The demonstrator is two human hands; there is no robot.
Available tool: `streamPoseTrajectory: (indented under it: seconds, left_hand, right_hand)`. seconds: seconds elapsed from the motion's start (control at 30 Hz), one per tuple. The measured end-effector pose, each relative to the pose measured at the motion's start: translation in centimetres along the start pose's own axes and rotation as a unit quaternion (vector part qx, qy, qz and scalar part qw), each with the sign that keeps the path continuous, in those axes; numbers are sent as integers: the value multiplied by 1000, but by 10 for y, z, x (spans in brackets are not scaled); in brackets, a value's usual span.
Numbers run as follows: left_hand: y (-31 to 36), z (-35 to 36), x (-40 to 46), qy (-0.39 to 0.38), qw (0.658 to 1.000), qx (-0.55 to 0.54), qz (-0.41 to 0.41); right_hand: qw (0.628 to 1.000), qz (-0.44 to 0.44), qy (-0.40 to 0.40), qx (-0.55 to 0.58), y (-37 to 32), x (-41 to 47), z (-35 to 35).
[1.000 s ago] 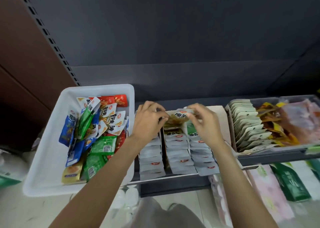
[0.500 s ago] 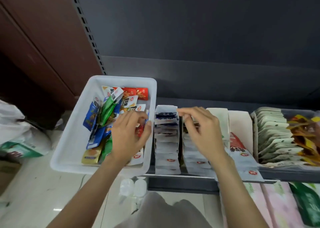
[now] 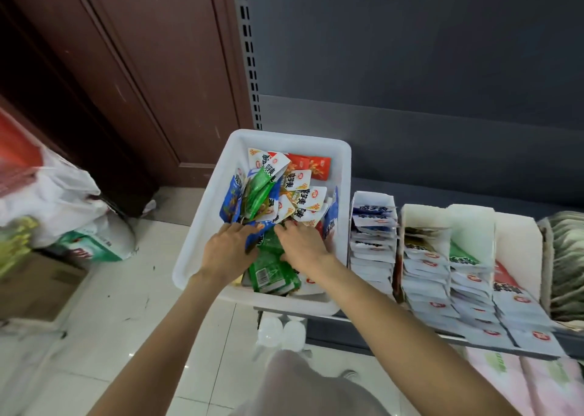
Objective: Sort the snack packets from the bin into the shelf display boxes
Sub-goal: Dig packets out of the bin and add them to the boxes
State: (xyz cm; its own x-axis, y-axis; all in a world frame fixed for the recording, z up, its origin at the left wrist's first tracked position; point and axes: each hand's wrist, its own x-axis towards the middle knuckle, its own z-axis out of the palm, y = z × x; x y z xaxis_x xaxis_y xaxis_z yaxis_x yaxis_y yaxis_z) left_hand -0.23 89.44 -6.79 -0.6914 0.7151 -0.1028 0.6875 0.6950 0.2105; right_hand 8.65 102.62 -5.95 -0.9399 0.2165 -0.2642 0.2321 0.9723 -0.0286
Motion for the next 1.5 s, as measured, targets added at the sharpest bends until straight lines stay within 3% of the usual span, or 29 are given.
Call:
streamPoseTrajectory:
  seconds: [0.13, 0.2, 0.27, 0.33, 0.4, 0.47, 0.5, 0.53, 0.6, 0.73, 0.83, 1.0, 1.1, 1.17, 1.3, 1.4, 1.5]
  left_hand:
    - [-4, 3, 2, 10, 999, -50, 1]
    - [-5, 3, 1, 78, 984, -162, -18]
    - [-2, -3, -4, 166, 925, -336, -60]
    - [6, -13, -11, 213, 850, -473, -95]
    - [15, -20, -15, 178, 772, -595, -134]
    - [25, -29, -17, 49, 682, -712, -158]
    - [30, -31, -17, -18, 662, -734, -151]
    - [36, -34, -19, -69, 662, -735, -130]
    - [50, -38, -23, -103, 681, -719, -91]
    - [69, -43, -27, -54, 728, -682, -42]
    - [82, -46, -27, -39, 761, -648, 3]
    - [109, -47, -26, -37, 855, -486, 177]
    - [140, -47, -28, -36, 891, -379, 248]
    - [164, -45, -27, -40, 898, -333, 286]
    - [219, -31, -28, -84, 878, -299, 365]
    - [260, -17, -27, 28, 878, -361, 313]
    - [286, 1, -19, 131, 900, -289, 300]
  right_hand:
    - [990, -84, 24, -111, -6, -10, -9]
    - [989, -92, 31, -109, -4, -23, -19]
    - [996, -36, 68, -35, 5, -39, -32]
    - [984, 54, 131, 111, 18, -56, -41]
    - [912, 144, 191, 333, 30, -71, -44]
    - [786, 191, 184, 558, 34, -80, -40]
    - [735, 194, 165, 628, 32, -83, -37]
    - [701, 195, 152, 669, 30, -84, -33]
    - [668, 192, 148, 704, 26, -87, -27]
    - [644, 184, 145, 728, 26, -94, -26]
    - [669, 176, 151, 706, 33, -104, -27]
    - [703, 123, 291, 637, 64, -144, -40]
    - [759, 147, 300, 558, 96, -181, -46]
    - [777, 173, 311, 519, 119, -210, -46]
    - [784, 204, 296, 506, 150, -261, -47]
    - [755, 280, 366, 467, 181, -294, -37]
    - [678, 349, 461, 455, 220, -316, -20]
